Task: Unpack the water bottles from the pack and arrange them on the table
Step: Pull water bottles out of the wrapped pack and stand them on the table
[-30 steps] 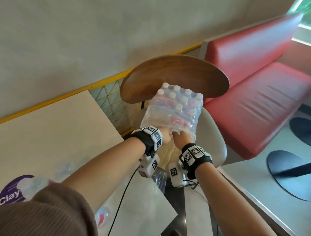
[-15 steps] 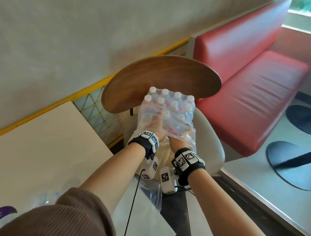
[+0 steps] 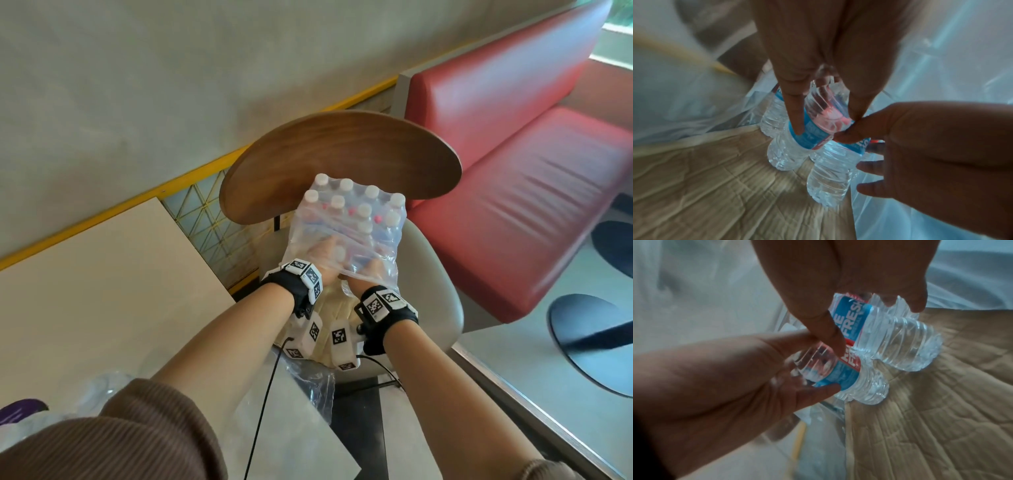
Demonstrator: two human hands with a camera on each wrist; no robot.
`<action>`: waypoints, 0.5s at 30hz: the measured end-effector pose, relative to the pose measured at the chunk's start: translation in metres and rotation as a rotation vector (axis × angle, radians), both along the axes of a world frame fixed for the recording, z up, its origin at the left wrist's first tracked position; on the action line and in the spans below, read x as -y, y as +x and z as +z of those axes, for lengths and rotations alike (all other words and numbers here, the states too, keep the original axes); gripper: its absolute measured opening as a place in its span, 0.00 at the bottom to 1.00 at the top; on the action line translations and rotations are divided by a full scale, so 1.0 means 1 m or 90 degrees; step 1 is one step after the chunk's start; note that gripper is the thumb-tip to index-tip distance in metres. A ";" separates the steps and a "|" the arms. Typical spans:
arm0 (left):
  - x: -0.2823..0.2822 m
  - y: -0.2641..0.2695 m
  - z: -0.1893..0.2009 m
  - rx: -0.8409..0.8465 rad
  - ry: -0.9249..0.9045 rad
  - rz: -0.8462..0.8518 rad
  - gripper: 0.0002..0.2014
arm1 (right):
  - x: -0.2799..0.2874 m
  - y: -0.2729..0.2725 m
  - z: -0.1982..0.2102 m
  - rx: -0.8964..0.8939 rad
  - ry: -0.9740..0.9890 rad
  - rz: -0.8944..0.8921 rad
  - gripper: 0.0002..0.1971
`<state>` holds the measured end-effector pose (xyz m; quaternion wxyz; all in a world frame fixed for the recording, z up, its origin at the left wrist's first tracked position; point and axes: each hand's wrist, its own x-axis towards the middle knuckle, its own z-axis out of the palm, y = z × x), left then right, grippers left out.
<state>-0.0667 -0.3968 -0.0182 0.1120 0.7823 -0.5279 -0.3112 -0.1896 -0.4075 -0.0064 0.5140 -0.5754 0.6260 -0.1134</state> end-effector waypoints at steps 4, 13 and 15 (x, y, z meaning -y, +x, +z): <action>-0.005 0.005 0.002 -0.066 -0.024 0.018 0.38 | 0.001 0.003 -0.002 -0.087 -0.058 0.020 0.18; -0.033 0.017 0.002 -0.018 0.073 0.010 0.26 | -0.024 0.014 -0.021 -0.047 0.084 0.075 0.27; -0.048 0.017 0.012 0.002 0.078 -0.009 0.22 | -0.034 0.015 -0.026 -0.056 0.057 0.138 0.23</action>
